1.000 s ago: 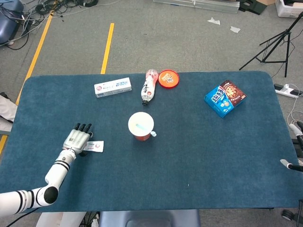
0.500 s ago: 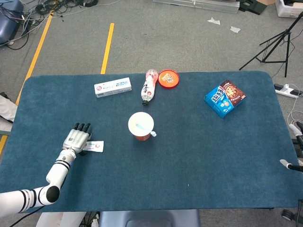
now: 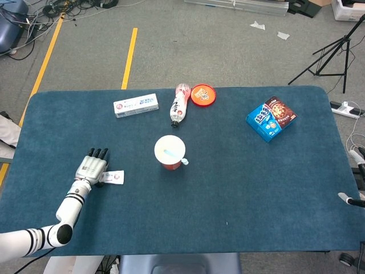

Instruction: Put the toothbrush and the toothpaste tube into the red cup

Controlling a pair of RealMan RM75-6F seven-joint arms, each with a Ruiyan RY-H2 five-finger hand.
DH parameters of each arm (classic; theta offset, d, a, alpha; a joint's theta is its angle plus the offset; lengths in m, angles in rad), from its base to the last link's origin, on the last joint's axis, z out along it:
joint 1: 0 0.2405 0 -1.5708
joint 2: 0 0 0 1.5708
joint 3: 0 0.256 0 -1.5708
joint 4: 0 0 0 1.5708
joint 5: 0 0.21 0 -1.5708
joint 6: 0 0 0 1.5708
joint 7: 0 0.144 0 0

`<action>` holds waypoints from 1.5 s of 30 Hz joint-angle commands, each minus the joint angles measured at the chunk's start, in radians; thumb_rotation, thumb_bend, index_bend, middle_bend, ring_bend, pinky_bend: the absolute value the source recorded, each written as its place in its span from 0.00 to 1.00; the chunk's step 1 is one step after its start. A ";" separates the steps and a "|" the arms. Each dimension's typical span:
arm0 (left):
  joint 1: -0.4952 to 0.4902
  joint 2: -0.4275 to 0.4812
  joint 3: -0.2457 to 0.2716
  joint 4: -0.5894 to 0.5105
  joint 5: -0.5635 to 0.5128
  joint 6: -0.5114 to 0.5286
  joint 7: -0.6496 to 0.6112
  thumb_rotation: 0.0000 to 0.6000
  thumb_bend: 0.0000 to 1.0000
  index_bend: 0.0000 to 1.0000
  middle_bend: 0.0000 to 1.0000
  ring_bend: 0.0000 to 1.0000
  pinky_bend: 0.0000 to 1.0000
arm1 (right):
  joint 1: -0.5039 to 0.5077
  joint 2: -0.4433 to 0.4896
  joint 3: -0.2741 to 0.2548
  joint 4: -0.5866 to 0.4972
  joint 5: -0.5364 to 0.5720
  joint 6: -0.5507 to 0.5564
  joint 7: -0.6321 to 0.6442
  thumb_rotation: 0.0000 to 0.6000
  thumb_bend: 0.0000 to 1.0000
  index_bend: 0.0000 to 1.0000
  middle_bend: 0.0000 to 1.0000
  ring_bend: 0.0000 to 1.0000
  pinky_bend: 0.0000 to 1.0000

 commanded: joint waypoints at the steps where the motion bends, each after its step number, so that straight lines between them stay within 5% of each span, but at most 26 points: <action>1: 0.003 -0.002 -0.001 0.004 0.005 0.002 -0.007 1.00 0.18 0.51 0.00 0.00 0.00 | 0.000 0.000 0.000 0.000 0.000 0.000 0.001 1.00 0.00 0.00 0.00 0.00 0.30; 15: 0.027 0.007 -0.005 0.008 0.059 0.015 -0.059 1.00 0.18 0.61 0.00 0.00 0.00 | -0.001 -0.001 0.000 0.001 -0.002 0.003 0.003 1.00 0.00 0.00 0.00 0.00 0.30; 27: 0.092 0.096 -0.023 -0.103 0.181 0.113 -0.155 1.00 0.18 0.64 0.00 0.00 0.00 | 0.002 0.003 0.001 -0.013 -0.011 0.009 -0.004 1.00 0.00 0.00 0.00 0.00 0.30; 45: 0.220 0.252 -0.158 -0.231 0.189 0.088 -0.577 1.00 0.18 0.65 0.00 0.00 0.00 | 0.016 0.009 -0.001 -0.069 -0.023 0.007 -0.064 1.00 0.00 0.00 0.00 0.00 0.30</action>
